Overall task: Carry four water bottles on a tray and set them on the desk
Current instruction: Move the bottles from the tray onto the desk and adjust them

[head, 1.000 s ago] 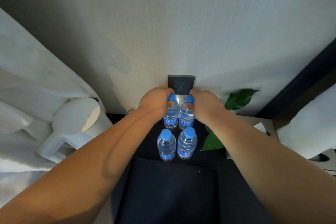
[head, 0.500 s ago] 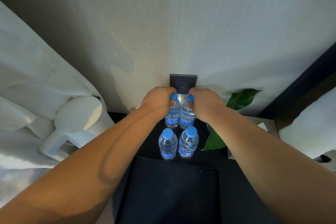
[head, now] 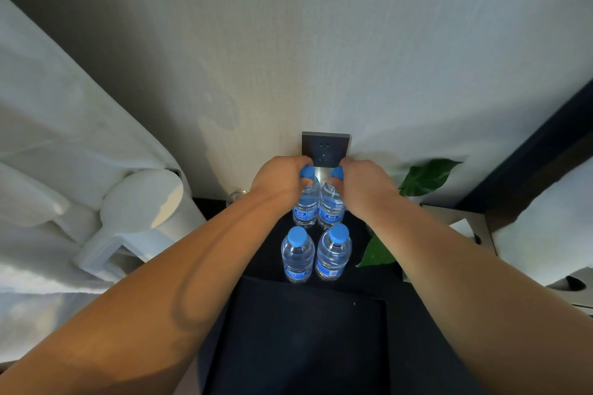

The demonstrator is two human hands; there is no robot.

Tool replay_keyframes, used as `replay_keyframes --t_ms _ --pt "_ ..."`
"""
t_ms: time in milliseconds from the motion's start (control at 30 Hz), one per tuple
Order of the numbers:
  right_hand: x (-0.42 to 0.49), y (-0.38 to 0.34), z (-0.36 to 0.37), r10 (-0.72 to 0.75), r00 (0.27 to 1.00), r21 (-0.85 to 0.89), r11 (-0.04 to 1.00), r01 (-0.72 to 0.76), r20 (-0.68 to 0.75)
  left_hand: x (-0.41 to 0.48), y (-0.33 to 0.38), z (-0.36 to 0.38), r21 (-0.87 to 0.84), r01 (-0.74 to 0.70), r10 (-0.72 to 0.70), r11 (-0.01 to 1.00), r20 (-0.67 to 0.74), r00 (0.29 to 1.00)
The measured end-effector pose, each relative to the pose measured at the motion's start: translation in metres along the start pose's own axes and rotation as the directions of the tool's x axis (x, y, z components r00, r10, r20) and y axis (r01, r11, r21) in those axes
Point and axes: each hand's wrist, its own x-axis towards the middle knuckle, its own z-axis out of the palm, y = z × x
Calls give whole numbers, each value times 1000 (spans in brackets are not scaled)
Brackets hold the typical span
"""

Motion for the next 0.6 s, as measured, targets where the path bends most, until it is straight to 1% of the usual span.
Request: replay_keyframes --t_ms 100,333,433,500,533,600 --pt "-2 0 1 -3 1000 34 999 3 -12 -1 0 1 -8 -8 8 1000 6 1000" --pt "-7 2 1 -17 1000 33 999 18 -24 -9 -3 5 -22 -24 24 999 -11 1000" --pt "-18 4 0 -23 995 21 999 25 -94 -21 -1 2 -50 -10 8 999 -45 999" --pt "-28 4 -1 -17 989 60 998 26 -146 -31 -1 -3 -73 4 -11 997 -91 996" --pt "-34 4 -1 -21 988 86 996 34 -152 -37 -2 -6 -73 13 -20 997 -91 996" --pt "-45 2 -1 -53 990 113 991 68 -131 -49 -2 -11 -81 39 -41 996 -29 999"
